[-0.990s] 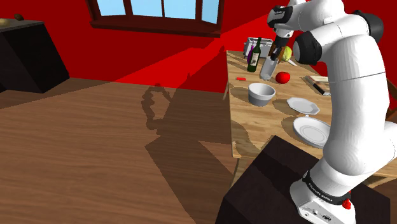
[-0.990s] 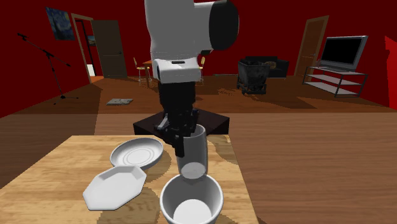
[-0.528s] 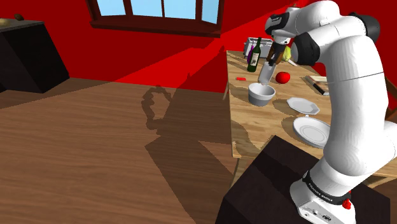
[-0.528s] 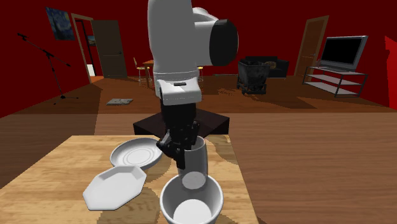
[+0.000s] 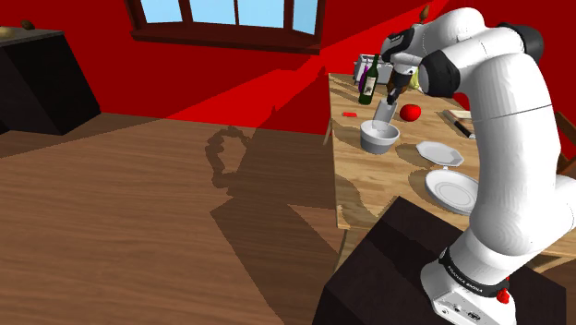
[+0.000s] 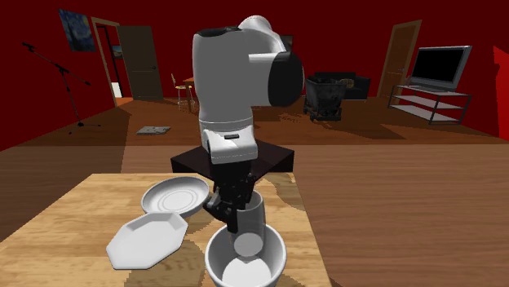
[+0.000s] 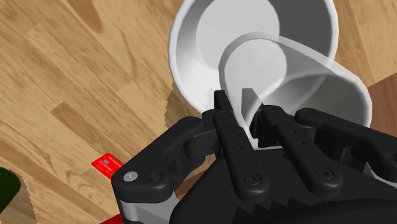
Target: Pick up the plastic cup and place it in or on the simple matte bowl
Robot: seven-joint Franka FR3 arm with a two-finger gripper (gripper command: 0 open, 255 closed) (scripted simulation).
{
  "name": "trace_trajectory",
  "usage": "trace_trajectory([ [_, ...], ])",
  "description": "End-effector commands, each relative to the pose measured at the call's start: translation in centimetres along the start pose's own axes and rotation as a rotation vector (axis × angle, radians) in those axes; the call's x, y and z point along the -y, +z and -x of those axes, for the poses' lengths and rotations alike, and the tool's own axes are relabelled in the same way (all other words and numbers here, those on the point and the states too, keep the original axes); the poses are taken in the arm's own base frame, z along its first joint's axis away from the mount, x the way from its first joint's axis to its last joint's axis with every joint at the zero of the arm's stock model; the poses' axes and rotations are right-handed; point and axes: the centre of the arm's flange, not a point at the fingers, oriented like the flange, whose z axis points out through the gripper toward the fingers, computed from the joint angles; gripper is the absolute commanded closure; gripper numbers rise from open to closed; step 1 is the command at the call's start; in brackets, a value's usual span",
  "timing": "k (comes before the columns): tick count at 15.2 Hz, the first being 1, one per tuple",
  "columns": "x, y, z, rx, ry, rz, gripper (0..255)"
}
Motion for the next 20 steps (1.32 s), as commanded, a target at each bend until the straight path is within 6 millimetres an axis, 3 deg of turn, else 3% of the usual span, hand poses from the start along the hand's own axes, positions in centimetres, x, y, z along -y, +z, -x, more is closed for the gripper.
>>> trace_trajectory([
  [1,0.0,0.2,0.0,-0.001,0.000,0.001,255],
  [7,0.0,0.2,0.0,-0.001,0.000,0.001,255],
  [8,0.0,0.2,0.0,-0.001,0.000,0.001,0],
  [13,0.0,0.2,0.0,-0.001,0.000,0.001,0],
  [17,0.0,-4.8,0.0,-0.001,0.000,0.001,0],
  [20,0.0,-4.8,0.0,-0.001,0.000,0.001,0],
])
